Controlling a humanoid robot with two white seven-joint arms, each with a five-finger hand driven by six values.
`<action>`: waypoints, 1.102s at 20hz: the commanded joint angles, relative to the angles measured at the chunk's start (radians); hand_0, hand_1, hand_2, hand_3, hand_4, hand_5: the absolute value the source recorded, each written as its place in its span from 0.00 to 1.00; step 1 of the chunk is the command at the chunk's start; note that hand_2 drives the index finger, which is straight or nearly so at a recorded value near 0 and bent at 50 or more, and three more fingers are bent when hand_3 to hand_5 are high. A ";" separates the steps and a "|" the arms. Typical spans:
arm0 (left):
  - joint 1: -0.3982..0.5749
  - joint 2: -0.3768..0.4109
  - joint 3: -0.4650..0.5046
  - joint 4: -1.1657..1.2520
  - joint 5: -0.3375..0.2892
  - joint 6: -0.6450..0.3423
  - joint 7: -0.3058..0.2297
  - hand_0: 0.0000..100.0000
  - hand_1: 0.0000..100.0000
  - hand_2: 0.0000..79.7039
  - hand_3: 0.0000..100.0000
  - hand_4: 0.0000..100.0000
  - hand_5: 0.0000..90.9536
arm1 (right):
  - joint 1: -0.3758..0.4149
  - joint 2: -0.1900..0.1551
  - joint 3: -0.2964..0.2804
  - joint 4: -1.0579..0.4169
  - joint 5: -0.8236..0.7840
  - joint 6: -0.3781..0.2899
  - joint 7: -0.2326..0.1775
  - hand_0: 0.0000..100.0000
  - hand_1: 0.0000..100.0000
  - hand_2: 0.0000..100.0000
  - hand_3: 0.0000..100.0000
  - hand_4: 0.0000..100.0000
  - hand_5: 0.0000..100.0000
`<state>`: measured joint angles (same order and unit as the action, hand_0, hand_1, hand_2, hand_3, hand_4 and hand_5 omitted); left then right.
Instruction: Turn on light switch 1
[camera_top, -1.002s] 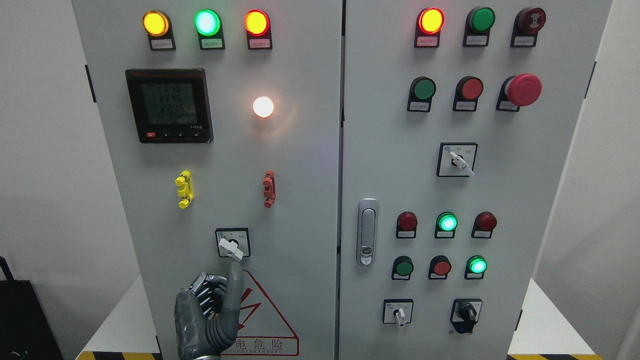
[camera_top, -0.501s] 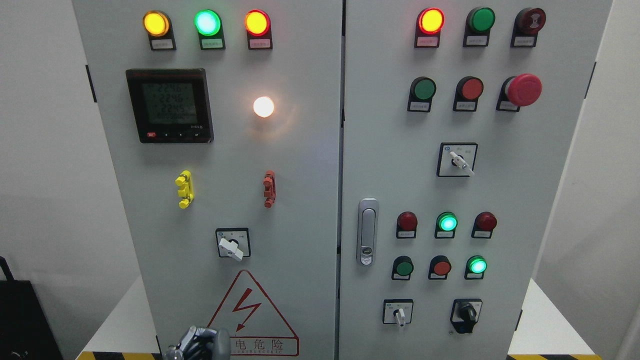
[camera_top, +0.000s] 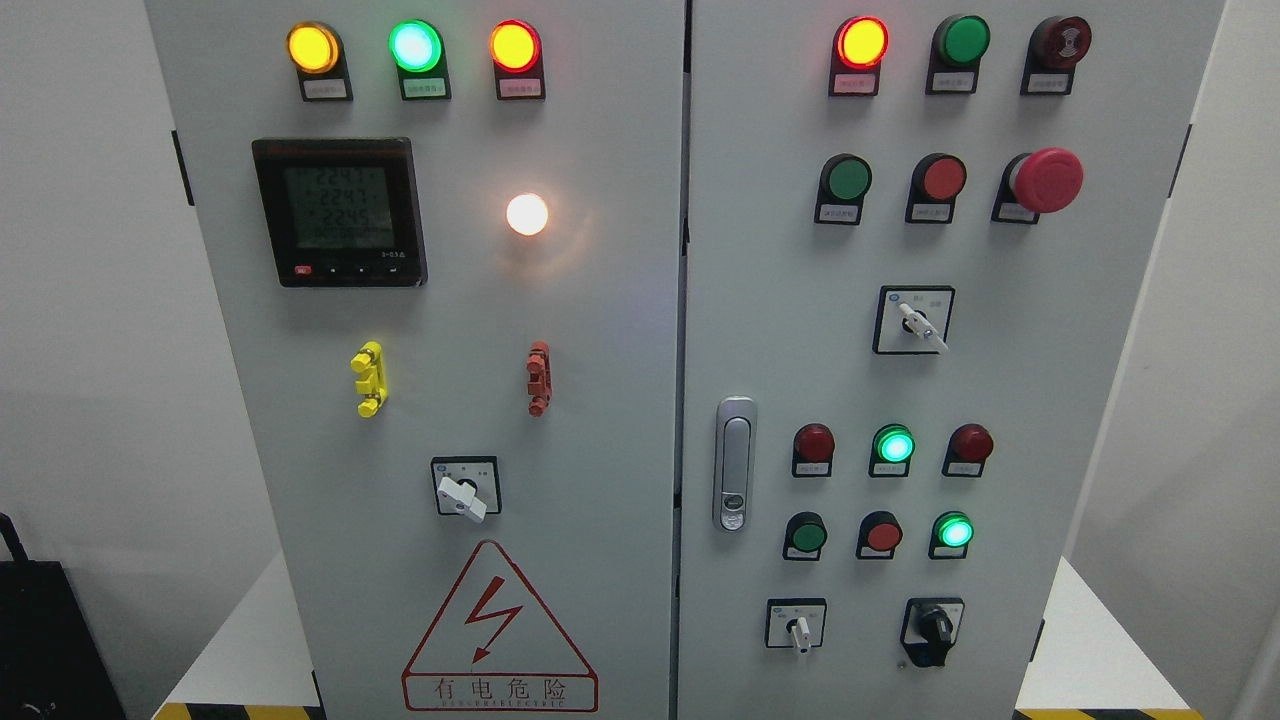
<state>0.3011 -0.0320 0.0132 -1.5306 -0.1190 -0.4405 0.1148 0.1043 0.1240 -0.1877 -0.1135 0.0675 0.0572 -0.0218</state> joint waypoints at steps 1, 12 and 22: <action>0.026 0.018 0.139 0.688 0.021 -0.006 -0.090 0.39 0.00 0.03 0.44 0.56 0.36 | 0.000 0.000 0.001 0.000 0.000 0.000 0.000 0.00 0.00 0.00 0.00 0.00 0.00; -0.026 -0.005 0.120 1.276 0.016 0.017 -0.267 0.47 0.00 0.00 0.21 0.28 0.00 | 0.000 0.000 0.001 0.000 0.000 0.000 0.000 0.00 0.00 0.00 0.00 0.00 0.00; -0.103 -0.031 0.123 1.354 0.019 0.448 -0.288 0.43 0.00 0.00 0.00 0.03 0.00 | 0.000 -0.001 0.001 0.000 0.000 0.000 0.000 0.00 0.00 0.00 0.00 0.00 0.00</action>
<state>0.2368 -0.0387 0.1204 -0.4513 -0.1013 -0.0908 -0.1633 0.1043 0.1242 -0.1876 -0.1135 0.0675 0.0572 -0.0217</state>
